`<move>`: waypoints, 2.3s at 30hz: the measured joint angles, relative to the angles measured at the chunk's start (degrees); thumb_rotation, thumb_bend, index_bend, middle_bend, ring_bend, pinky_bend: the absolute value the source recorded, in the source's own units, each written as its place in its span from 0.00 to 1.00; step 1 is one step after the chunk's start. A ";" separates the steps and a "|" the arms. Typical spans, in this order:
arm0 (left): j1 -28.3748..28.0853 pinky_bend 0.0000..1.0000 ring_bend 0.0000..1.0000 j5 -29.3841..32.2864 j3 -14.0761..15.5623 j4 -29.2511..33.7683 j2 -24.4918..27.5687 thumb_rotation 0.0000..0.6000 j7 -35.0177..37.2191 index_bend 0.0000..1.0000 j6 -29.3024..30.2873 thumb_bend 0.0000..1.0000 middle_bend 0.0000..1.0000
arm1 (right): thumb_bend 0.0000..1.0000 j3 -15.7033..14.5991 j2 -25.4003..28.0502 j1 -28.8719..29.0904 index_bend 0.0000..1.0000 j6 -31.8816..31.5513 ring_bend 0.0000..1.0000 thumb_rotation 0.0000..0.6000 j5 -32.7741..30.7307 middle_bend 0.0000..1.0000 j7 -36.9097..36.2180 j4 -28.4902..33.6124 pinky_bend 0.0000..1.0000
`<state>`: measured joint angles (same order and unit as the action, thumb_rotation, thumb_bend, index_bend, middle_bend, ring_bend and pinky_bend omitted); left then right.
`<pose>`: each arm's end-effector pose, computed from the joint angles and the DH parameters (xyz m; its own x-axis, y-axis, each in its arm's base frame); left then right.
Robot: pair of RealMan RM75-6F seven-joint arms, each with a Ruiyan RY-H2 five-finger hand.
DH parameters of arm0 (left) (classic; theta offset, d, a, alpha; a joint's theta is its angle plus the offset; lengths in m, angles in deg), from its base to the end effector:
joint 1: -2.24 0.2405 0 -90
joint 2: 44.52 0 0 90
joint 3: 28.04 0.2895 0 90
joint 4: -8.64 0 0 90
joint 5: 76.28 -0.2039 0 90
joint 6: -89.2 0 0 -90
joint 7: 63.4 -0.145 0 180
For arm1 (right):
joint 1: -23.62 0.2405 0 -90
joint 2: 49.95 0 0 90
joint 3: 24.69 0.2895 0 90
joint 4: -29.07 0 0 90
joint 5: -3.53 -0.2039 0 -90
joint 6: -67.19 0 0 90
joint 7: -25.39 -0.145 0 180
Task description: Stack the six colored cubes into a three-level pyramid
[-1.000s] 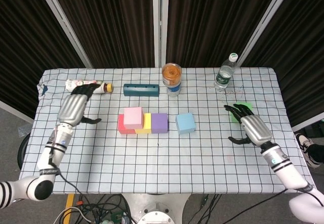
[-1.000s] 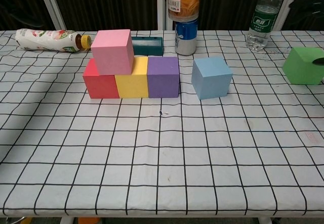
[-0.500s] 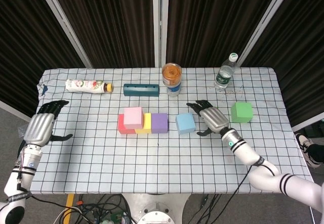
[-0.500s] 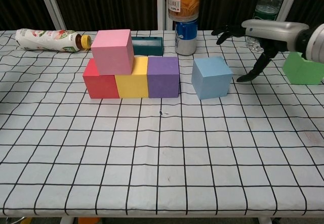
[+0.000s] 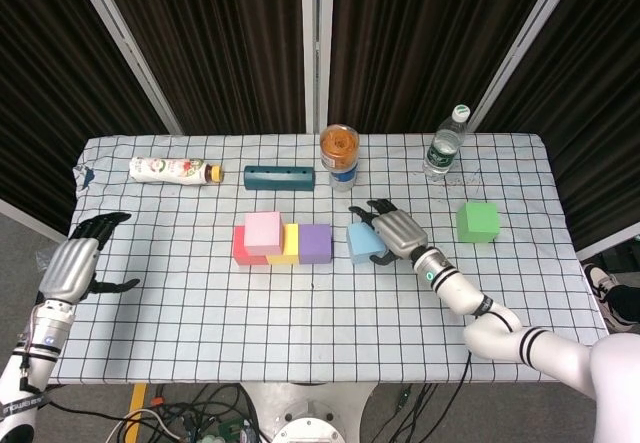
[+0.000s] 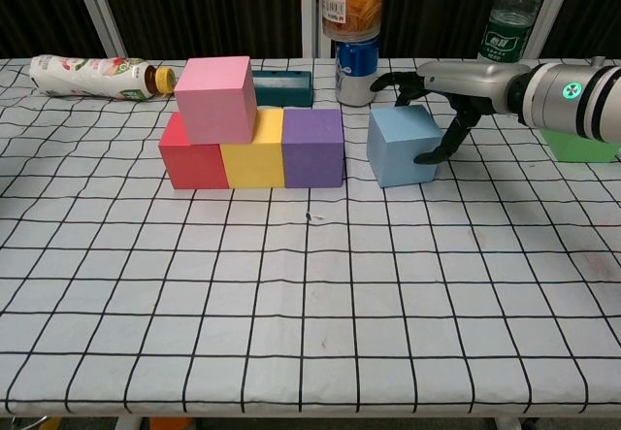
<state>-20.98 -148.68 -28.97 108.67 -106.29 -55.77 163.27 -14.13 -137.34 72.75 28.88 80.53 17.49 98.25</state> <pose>-0.2862 0.2718 0.1610 0.1734 0.1481 0.9737 0.9841 -0.0634 -0.1656 -0.1781 -0.4186 -0.0088 0.4232 -0.4107 0.8076 -0.8680 -0.4392 0.2316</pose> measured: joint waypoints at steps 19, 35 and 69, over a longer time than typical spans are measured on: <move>3.17 0.11 0.09 -3.47 -1.89 0.47 0.04 1.00 1.23 0.15 0.45 0.00 0.12 | 0.23 5.06 14.35 3.59 0.00 -3.05 0.07 1.00 -26.98 0.43 14.85 26.37 0.00; 4.95 0.11 0.09 -4.34 -2.85 -0.63 -0.12 1.00 3.06 0.15 -0.09 0.00 0.12 | 0.23 4.94 4.47 17.99 0.00 -8.84 0.07 1.00 -48.62 0.41 30.56 23.84 0.00; 7.02 0.11 0.09 -7.16 -3.35 -4.29 -0.82 1.00 8.84 0.15 -1.26 0.00 0.12 | 0.22 4.38 -2.57 24.21 0.00 -13.33 0.06 1.00 -55.08 0.36 39.05 19.95 0.00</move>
<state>-13.96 -155.85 -32.32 104.38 -107.11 -46.93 162.01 -9.75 -139.91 96.96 15.55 25.45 56.55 118.20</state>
